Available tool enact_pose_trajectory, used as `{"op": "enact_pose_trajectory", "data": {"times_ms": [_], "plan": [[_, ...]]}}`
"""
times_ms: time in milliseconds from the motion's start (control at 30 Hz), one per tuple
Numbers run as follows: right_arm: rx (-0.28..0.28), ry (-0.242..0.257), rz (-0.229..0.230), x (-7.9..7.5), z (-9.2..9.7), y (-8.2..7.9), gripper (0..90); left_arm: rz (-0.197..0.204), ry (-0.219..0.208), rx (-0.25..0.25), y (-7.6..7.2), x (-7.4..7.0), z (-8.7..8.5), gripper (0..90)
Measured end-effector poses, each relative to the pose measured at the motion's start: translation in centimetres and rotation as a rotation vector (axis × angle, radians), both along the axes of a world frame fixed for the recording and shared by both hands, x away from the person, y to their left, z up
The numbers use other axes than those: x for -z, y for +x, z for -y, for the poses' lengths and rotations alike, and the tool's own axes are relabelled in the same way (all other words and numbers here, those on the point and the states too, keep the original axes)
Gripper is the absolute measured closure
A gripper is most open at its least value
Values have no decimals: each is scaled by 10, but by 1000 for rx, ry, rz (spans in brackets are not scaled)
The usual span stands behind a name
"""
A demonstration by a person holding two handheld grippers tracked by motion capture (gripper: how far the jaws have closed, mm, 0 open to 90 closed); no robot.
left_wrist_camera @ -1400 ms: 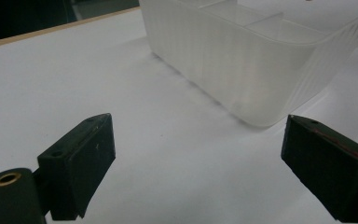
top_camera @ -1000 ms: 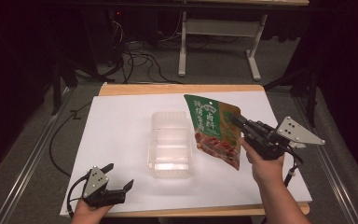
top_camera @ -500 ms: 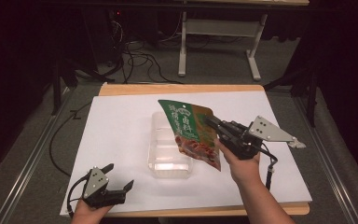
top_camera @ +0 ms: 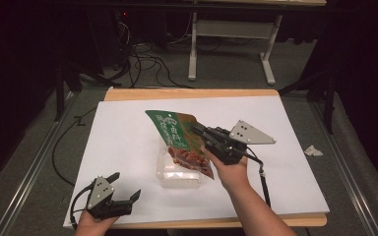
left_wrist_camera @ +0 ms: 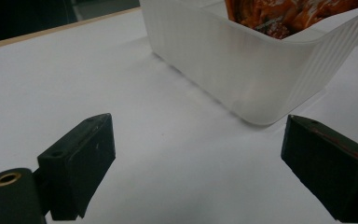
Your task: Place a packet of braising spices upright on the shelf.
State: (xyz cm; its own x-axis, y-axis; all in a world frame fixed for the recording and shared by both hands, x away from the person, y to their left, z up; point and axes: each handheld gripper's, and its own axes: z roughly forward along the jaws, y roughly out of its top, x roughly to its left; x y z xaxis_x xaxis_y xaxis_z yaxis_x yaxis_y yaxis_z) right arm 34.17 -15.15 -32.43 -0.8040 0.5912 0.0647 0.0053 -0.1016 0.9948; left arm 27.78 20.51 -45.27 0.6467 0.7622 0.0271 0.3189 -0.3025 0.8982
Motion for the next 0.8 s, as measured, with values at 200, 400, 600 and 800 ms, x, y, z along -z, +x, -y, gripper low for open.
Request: {"op": "enact_pose_trajectory", "data": {"times_ms": [200,400,600,800], "plan": [[-1,14,-6,7,-11,5,900,-1,0,1,0,0,0,102],[1,-4,-25,21,-18,10,900,-2,3,2,0,0,0,102],[2,-8,-59,32,-13,12,900,0,5,3,0,0,1,102],[4,-59,-70,33,3,9,900,-4,10,5,0,1,1,102]]}}
